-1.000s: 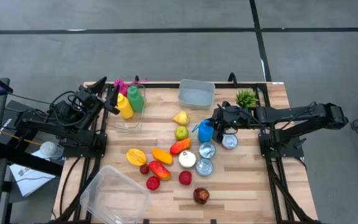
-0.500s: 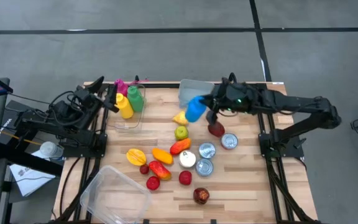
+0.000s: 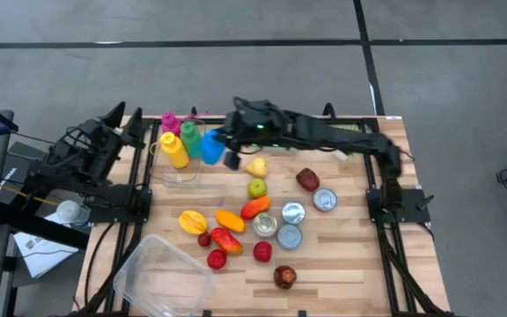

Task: Pick & Place Food Item
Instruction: Put the blue water bottle into the transparent bin

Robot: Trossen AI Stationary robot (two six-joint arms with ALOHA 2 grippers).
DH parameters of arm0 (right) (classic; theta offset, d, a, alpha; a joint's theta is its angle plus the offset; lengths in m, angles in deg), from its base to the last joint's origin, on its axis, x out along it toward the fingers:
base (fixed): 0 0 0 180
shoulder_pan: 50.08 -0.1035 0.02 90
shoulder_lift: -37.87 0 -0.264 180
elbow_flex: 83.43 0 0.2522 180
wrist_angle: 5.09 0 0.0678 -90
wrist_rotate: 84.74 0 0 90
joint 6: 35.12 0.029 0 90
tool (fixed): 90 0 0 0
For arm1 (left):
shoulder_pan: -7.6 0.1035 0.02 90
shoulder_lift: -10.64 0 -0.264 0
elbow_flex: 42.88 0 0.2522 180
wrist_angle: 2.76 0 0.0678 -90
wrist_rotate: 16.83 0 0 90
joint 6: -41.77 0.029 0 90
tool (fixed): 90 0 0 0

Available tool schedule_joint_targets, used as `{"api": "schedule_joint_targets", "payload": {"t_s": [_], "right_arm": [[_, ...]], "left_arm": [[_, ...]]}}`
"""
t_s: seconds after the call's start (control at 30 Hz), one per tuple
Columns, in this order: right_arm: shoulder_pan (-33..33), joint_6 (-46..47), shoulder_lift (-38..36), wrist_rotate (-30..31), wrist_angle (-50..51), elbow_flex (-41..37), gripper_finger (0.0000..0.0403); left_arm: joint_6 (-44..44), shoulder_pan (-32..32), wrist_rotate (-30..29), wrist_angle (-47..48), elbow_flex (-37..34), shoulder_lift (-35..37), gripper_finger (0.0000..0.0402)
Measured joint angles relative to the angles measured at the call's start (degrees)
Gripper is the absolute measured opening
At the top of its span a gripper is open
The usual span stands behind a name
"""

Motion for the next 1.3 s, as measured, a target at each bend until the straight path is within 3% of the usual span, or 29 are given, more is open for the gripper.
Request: {"api": "schedule_joint_targets", "payload": {"t_s": [0.1, 0.23, 0.33, 0.57, 1.3], "right_arm": [[0.1, -1.2, 6.9, -1.6, -0.2, 8.9, 0.0042], [0.8, 1.8, 8.2, -5.2, -7.1, 4.6, 0.0043], [1.8, 2.2, 9.5, -5.8, -5.9, 4.5, 0.0043], [2.6, 1.8, 14.2, -7.8, -15.6, 4.7, 0.0049], [4.9, 3.3, 19.6, -9.1, -13.6, 4.5, 0.0051]], "left_arm": [[0.0, 0.0, 0.0, 0.0, 0.0, 1.3, 0.0324], [0.1, 0.0, 0.0, 0.2, 0.0, 1.5, 0.0324], [0.1, 0.0, 0.0, 0.1, 0.0, 1.3, 0.0324], [0.1, 0.0, 0.0, 0.1, 0.0, 1.2, 0.0324], [-0.1, 0.0, 0.0, 0.1, 0.0, 1.2, 0.0324]]}}
